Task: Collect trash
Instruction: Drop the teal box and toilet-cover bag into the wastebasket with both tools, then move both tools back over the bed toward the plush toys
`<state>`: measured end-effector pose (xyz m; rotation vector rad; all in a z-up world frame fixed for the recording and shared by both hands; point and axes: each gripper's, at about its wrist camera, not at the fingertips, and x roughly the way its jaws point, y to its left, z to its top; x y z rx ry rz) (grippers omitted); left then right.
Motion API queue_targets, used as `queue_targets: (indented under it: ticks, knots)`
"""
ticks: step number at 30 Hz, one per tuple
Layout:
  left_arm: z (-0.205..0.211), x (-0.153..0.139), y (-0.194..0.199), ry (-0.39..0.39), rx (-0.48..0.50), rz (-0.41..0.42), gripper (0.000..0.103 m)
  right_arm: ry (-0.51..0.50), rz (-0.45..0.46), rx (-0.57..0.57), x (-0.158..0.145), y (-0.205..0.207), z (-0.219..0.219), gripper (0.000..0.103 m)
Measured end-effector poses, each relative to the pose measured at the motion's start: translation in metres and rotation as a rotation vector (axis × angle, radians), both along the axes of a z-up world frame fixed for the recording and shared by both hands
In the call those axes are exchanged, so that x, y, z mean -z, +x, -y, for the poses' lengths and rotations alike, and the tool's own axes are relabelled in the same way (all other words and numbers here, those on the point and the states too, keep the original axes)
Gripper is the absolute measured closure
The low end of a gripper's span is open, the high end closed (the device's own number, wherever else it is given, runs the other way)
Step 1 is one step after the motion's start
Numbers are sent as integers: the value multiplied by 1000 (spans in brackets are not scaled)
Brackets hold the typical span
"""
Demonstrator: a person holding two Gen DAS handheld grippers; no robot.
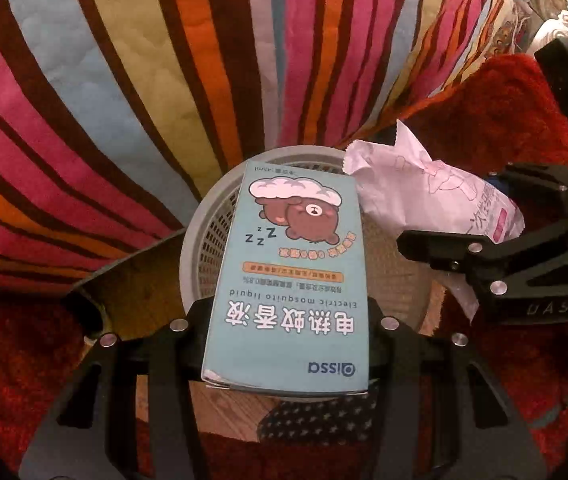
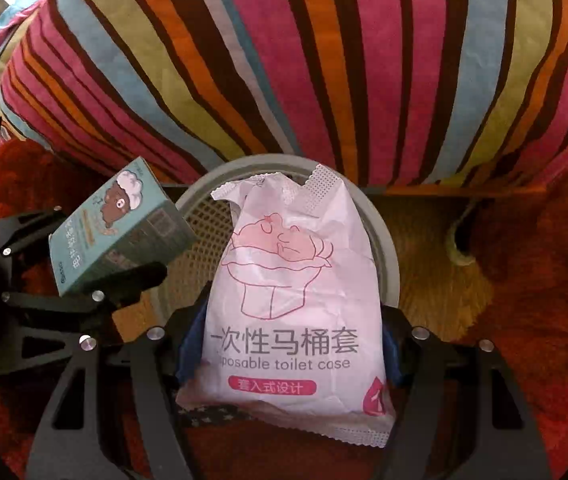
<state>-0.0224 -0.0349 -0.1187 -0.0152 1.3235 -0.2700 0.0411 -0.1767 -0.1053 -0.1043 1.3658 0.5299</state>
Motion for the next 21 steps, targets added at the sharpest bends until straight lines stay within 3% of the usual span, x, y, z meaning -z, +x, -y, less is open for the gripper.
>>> queue_targets:
  ticks: [7, 8, 10, 12, 21]
  knots:
    - [-3, 9, 1, 5, 5, -28, 50, 2, 1, -3, 0, 3, -5, 34]
    - [-3, 10, 2, 14, 2, -31, 32, 1, 0, -7, 1, 5, -7, 27]
    - [-4, 13, 5, 48, -8, -21, 13, 0, 3, -10, 8, -11, 1, 15]
    - [-6, 14, 6, 65, -22, -12, 13, -3, 16, -4, 5, -14, 5, 11]
    - [-9, 11, 4, 54, -33, 1, 13, -6, 16, 17, 11, -20, 17, 10]
